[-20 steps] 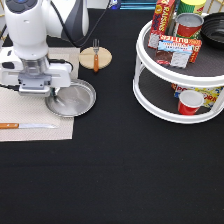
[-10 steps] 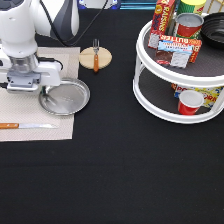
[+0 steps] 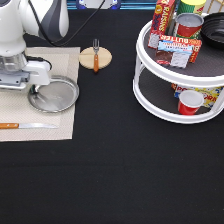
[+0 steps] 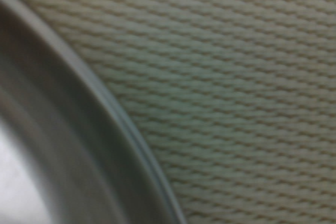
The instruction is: Arrange plate and fork
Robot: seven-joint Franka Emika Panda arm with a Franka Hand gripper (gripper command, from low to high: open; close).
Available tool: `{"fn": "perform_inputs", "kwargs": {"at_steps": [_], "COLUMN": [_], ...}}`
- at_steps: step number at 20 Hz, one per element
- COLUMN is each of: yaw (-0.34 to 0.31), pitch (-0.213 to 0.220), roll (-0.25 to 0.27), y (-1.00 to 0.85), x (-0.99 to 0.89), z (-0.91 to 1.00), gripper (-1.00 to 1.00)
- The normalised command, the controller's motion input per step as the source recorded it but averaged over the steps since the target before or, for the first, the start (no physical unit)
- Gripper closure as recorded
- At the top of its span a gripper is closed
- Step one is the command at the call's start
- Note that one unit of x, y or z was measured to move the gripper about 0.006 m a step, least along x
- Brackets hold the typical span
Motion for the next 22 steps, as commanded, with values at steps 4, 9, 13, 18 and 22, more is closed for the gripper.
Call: {"fn": "perform_inputs", "kwargs": {"at_steps": [4, 9, 13, 18, 22], "yaw": [0.065, 0.044, 0.007, 0.0, 0.035], "pitch": [0.009, 0.0, 0.002, 0.006, 0.0], "roll": [0.152, 0.137, 0.114, 0.065, 0.006], "y": [-0.81, -0.77, -0.67, -0.25, 0.23], "x": [0.21, 0.18, 0.26, 0.11, 0.0], "z": [0.16, 0.19, 0.22, 0.2, 0.48], "gripper": [-1.0, -1.0, -1.0, -1.0, -1.0]}}
